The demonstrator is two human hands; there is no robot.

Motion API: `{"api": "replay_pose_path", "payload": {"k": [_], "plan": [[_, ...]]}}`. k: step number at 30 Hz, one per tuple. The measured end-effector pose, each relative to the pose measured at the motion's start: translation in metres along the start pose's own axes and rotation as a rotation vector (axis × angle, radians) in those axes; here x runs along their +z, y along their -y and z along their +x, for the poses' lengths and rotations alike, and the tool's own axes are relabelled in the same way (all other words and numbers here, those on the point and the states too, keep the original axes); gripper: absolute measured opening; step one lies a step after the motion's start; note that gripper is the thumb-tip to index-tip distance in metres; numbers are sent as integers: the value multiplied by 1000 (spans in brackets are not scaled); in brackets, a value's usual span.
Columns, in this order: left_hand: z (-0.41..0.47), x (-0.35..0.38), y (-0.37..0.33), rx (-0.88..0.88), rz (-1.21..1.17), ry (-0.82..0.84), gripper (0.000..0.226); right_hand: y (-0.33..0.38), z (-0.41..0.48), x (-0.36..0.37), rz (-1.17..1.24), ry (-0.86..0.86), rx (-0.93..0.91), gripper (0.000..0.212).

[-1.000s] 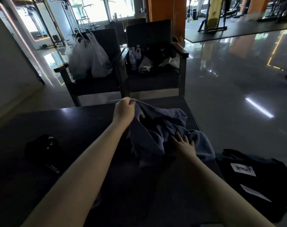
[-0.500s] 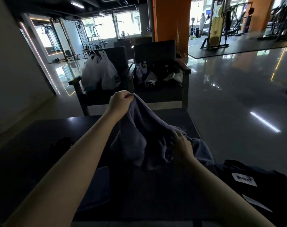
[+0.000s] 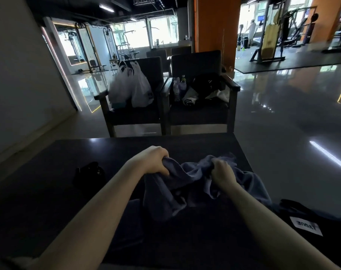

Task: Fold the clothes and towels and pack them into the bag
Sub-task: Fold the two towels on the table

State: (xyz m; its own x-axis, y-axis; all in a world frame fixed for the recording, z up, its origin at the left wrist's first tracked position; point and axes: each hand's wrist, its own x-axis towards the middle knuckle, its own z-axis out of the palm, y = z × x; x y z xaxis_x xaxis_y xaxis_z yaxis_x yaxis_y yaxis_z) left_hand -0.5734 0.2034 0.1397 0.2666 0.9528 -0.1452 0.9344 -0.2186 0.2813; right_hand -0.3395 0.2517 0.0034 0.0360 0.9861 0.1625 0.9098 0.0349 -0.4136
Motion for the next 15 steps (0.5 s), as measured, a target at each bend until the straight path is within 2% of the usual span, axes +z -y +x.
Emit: {"api": "replay_pose_path", "payload": {"k": [2,5,11,15], "plan": [[3,10,0,-8,-40,-51,14,7,-2,-17,246,-158,1,22],[9,20,-6,-3,-85,-132,7,22,-6,-52,503,-277,-61,25],[8,15,-27,-3,-151,-244,14,57,-17,-121,763,-493,-265,30],[2,1,-32,-3,-143,-306,26,72,-29,-164,740,-607,-337,28]]}}
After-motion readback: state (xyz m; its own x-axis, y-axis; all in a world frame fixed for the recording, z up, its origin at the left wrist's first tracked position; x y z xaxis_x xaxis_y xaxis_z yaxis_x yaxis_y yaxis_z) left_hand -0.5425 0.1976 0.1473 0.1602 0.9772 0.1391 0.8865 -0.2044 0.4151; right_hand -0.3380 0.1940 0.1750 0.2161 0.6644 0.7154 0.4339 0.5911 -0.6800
